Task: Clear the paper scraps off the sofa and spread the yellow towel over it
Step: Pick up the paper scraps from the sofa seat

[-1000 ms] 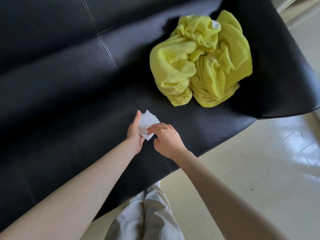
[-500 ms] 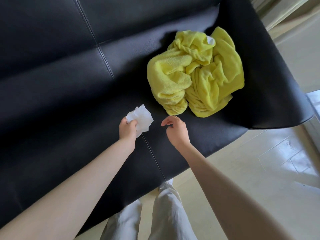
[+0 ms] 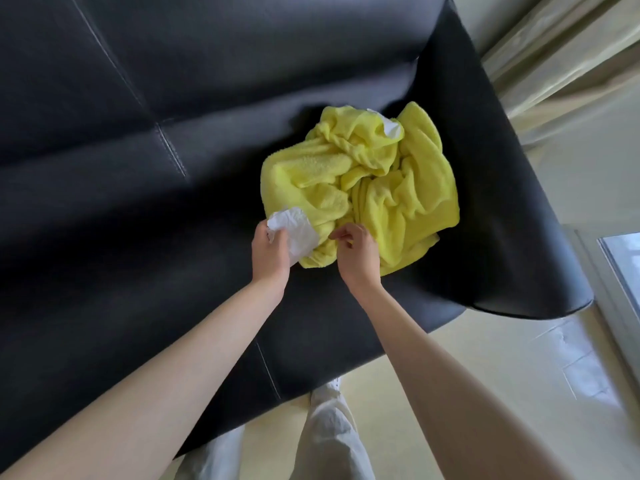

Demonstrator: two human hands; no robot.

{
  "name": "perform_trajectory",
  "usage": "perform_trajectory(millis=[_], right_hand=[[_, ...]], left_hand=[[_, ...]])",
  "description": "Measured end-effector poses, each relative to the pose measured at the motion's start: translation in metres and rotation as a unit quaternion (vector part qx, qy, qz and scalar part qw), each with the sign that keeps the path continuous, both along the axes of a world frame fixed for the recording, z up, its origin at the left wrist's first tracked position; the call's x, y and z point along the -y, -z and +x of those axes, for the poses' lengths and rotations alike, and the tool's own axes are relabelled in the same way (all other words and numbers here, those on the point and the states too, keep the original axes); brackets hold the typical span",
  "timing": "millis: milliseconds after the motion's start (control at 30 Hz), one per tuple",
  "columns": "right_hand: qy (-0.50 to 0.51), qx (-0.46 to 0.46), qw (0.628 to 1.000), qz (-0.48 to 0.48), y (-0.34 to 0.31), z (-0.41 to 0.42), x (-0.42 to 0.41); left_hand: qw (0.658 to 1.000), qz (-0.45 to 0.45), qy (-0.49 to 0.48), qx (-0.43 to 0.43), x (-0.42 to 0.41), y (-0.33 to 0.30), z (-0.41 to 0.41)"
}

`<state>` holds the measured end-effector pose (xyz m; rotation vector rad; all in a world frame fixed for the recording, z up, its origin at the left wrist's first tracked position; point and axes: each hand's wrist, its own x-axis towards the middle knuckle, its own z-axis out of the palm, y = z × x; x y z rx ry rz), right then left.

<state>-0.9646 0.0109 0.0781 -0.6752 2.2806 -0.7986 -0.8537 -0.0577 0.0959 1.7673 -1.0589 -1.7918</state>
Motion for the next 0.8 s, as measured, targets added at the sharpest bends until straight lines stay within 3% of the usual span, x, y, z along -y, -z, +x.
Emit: perform_trajectory(millis=[167,367,567,700,800], right_hand=[[-0.032,-0.050,0.998,0.004,-0.008,-0.064,0.005],[-0.110,-0.192,0.975,-0.031,-0.016,-0.123,0.029],[-0.257,-0.212,0.941,0.056,-0.023,-0.159,0.060],[-0.213,-0.181,0.960,0.022,-0.018,-0.156,0.054],[-0.177,-0.213,0.960,-0.034,-0.017,-0.140,0.033]], left_hand=[[0.999,-0.027,-0.020,-0.001,-0.003,-0.008,-0.053],[0.998,-0.033,-0.055,-0.018,-0.003,-0.019,-0.095],[0.997,-0.022,-0.074,-0.015,-0.007,-0.011,-0.113],[0.996,-0.017,-0.084,-0.011,-0.021,0.000,-0.110],[0.997,-0.015,-0.076,-0.004,-0.033,0.006,-0.105]])
